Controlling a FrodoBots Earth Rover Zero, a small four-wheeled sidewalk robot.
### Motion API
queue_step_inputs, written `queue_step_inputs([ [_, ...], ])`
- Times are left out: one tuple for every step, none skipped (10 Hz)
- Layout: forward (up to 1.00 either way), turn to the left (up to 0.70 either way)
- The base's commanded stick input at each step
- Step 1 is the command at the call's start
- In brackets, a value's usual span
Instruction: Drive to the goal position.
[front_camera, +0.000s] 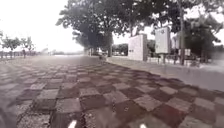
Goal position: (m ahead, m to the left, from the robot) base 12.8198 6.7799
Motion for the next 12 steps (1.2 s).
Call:
queue_step_inputs([
  [0.70,0.00],
  [0.70,0.00],
  [0.70,0.00],
  [0.70,0.00],
  [0.70,0.00],
  [0.70,0.00],
  [0.70,0.00],
  [0.70,0.00],
  [0.70,0.00],
  [0.70,0.00],
  [0.70,0.00],
  [0.70,0.03],
])
